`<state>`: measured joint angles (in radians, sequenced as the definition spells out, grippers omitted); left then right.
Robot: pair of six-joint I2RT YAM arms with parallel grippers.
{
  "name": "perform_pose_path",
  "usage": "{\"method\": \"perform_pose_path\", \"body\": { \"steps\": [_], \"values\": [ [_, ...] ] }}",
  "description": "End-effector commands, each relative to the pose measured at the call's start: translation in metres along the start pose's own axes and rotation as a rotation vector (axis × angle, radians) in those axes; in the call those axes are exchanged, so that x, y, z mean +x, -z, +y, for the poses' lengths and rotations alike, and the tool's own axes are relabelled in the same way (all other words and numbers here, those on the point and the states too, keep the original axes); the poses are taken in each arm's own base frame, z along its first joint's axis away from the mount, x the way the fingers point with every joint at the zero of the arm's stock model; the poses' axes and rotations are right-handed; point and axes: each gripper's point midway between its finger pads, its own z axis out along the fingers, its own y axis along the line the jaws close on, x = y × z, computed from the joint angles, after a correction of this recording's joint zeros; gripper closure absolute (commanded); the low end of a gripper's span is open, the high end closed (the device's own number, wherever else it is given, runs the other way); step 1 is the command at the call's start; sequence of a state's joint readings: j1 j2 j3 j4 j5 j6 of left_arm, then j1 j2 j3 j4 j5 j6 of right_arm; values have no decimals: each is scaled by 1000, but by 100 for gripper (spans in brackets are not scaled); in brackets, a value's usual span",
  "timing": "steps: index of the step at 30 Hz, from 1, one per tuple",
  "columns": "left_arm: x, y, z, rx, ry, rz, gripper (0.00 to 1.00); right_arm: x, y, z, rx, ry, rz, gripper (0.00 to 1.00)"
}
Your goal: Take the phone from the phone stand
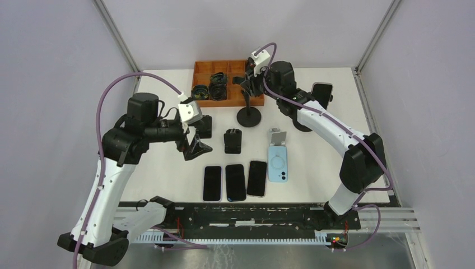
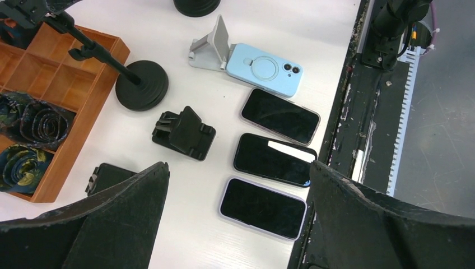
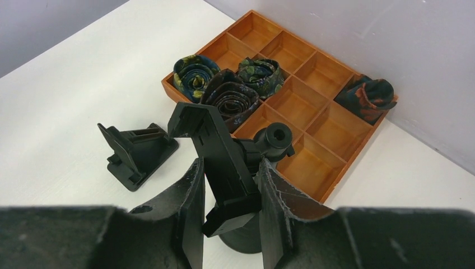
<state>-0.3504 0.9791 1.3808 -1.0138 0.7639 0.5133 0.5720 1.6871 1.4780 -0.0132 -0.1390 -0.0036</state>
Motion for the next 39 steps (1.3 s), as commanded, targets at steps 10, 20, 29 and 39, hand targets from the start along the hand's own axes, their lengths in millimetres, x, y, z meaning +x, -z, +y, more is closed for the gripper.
{"method": "perform_pose_path", "body": {
  "steps": [10,20,29,39],
  "values": [
    [5,-1,3,-19,-45,-1,0,-50,2,0,-5,48,-269,97],
    [19,-2,12,-59,-21,68,0,-37,22,-21,128,12,-169,2],
    [10,3,17,-92,11,68,0,-30,87,-39,316,-188,-33,2],
    [12,10,20,-118,-6,101,0,101,176,-1,303,-328,164,2]
  ]
}}
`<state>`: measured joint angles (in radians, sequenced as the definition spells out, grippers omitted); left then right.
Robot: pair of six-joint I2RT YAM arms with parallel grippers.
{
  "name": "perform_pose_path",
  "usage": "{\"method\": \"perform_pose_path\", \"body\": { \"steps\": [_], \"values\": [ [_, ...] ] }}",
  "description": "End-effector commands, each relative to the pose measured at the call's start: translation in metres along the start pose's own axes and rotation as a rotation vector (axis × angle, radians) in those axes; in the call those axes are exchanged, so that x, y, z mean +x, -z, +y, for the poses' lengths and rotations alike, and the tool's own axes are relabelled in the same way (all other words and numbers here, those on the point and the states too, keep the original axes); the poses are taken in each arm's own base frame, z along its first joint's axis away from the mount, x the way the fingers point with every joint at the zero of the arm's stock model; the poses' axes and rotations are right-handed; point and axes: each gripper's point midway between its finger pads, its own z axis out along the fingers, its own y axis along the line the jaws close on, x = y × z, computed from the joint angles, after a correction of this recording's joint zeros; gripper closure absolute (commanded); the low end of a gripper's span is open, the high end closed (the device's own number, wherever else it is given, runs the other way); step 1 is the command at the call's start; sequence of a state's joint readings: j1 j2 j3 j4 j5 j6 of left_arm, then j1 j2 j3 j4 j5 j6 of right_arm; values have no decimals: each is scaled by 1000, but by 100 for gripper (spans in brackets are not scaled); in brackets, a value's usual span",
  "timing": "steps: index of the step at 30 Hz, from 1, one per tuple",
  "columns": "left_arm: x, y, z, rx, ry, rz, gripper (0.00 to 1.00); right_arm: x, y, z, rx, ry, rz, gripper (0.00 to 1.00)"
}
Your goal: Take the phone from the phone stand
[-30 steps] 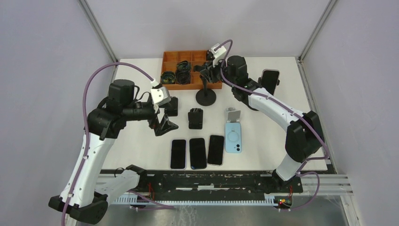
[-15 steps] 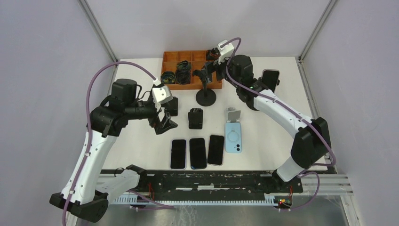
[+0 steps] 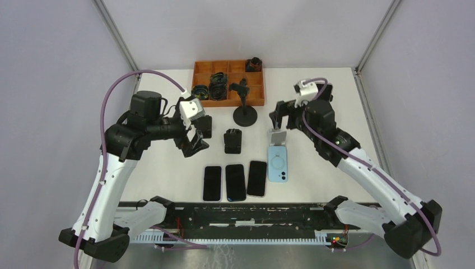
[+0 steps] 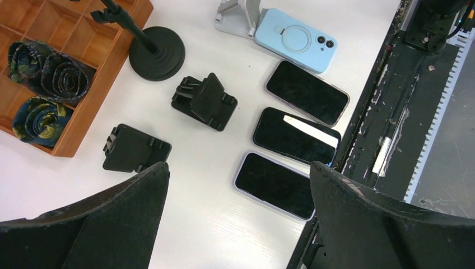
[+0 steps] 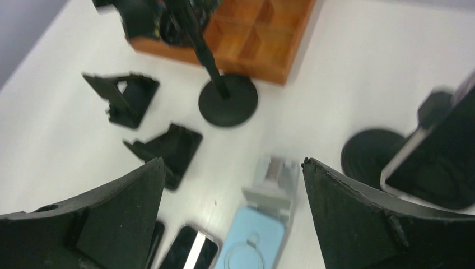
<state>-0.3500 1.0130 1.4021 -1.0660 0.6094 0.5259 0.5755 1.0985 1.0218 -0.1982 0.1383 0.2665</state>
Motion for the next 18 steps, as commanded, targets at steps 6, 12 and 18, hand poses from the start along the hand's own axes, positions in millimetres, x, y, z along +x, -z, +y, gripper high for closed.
{"method": "perform_pose_path", "body": {
  "steps": [6,12,18],
  "values": [
    [0,4,-9,18,-13,-17,0,159,40,-13,81,-59,326,2],
    [6,-1,-11,37,-3,-8,0,228,46,-16,183,-27,436,2],
    [9,0,-10,27,-19,-2,0,250,36,-13,208,-46,433,2]
  ]
}}
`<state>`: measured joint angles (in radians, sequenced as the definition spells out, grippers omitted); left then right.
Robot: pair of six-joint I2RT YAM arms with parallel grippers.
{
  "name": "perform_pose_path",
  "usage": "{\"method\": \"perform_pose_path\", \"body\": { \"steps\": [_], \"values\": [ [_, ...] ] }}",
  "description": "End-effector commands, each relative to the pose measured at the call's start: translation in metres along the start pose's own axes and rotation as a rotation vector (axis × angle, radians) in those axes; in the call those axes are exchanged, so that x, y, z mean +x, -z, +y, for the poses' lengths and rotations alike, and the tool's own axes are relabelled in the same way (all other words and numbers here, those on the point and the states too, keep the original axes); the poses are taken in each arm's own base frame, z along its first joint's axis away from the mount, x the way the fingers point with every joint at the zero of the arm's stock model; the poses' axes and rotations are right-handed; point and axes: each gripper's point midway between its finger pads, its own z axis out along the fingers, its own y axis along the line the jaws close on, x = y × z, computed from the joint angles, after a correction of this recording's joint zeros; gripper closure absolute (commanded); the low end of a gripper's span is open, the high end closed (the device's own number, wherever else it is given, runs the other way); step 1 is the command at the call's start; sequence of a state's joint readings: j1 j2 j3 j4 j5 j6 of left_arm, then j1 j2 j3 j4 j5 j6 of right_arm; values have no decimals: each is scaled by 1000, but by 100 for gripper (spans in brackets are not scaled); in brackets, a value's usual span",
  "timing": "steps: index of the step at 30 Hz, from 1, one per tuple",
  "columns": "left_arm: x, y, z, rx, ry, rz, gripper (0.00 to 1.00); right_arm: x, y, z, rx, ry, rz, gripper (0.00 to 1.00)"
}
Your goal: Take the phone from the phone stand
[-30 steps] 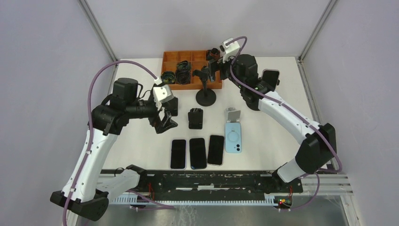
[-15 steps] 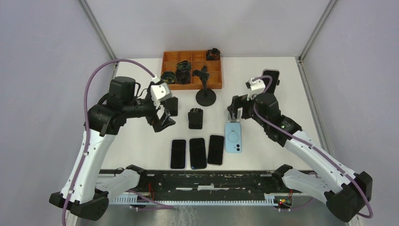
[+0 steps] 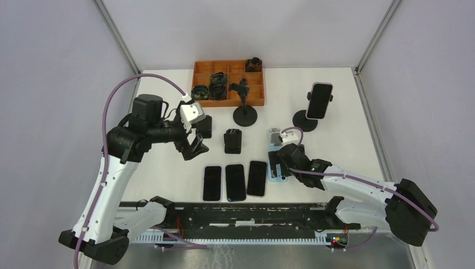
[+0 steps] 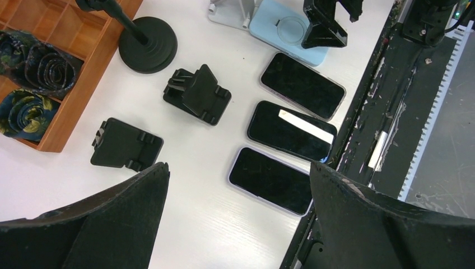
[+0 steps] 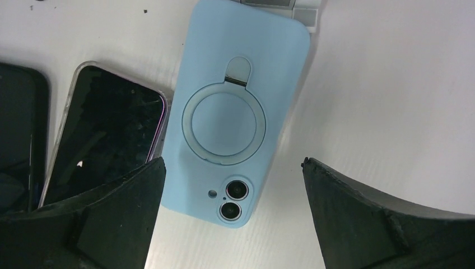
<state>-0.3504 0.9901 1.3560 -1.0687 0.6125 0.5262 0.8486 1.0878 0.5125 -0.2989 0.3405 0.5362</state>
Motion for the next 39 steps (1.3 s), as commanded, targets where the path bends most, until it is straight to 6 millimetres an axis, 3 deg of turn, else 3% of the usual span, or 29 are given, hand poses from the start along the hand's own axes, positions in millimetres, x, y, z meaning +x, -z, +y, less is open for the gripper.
{"method": "perform_pose_path", "body": {
  "steps": [1,8,16,24,33,39],
  "values": [
    [-2,2,-4,14,-38,-16,0,-10,-12,3,32,-92,-78,2],
    [2,1,-5,20,-45,-8,0,-5,-27,3,64,-86,-61,2],
    [4,-1,-5,30,-50,-1,0,-8,-31,6,60,-101,-81,2],
    [4,-1,-3,22,-59,2,0,2,-40,-3,125,-69,-54,2],
    [9,-2,-2,19,-68,15,0,24,-28,-30,195,-48,-57,2],
    [8,-4,-3,33,-62,13,0,34,-21,-37,178,-58,-68,6]
  ]
}}
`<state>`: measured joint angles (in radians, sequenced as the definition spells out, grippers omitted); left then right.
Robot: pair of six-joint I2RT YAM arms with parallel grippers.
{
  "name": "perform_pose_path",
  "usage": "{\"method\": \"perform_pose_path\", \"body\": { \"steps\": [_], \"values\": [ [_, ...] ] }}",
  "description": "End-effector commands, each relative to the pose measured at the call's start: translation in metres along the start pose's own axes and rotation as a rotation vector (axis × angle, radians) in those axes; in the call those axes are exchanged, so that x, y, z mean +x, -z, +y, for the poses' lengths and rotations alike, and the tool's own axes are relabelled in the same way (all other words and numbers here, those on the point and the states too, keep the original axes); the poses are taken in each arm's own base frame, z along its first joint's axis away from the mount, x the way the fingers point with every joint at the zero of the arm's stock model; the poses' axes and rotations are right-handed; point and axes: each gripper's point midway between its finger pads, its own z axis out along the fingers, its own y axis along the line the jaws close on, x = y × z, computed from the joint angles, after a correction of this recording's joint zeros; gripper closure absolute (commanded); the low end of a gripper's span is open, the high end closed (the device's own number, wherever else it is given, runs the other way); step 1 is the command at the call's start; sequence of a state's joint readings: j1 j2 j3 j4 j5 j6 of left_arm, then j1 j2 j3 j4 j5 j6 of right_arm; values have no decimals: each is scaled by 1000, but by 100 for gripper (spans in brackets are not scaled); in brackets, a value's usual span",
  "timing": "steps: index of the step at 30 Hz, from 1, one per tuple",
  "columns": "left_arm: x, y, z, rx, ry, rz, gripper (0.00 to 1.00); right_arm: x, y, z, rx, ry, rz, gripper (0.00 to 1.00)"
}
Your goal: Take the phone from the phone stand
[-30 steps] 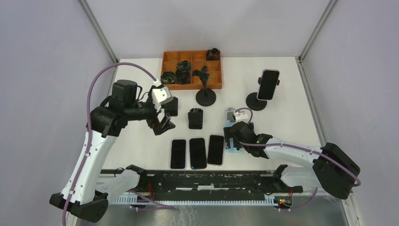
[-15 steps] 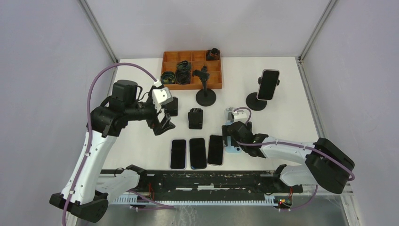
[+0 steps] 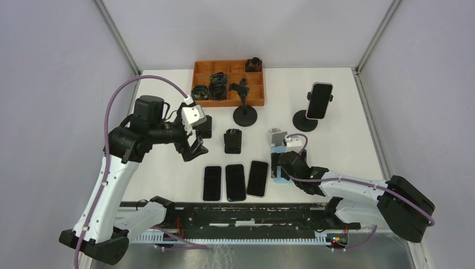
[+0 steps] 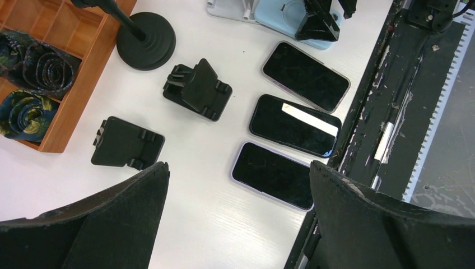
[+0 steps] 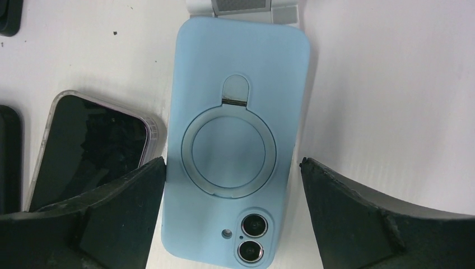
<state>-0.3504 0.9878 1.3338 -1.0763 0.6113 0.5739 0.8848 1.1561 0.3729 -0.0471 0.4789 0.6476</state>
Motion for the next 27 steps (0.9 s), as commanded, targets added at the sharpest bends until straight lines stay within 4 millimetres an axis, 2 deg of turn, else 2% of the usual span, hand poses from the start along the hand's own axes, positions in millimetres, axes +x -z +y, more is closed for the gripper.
{"method": "perform_pose_path", "body": {
  "steps": [1,11,16,20,25,27],
  "values": [
    [-1,-1,-3,24,-27,-8,0,18,4,-30,103,55,28,6],
    [-5,2,-5,24,-26,-20,0,24,0,-16,77,134,75,2],
    [-10,6,-6,22,-48,-31,0,29,-1,-18,101,168,91,2],
    [-16,11,-8,22,-72,-50,0,30,-1,-22,121,189,97,8],
    [-22,16,-10,18,-107,-72,0,23,0,-22,127,240,86,20],
    [-24,18,-11,18,-118,-81,0,24,-1,-20,121,276,99,13]
  ]
}}
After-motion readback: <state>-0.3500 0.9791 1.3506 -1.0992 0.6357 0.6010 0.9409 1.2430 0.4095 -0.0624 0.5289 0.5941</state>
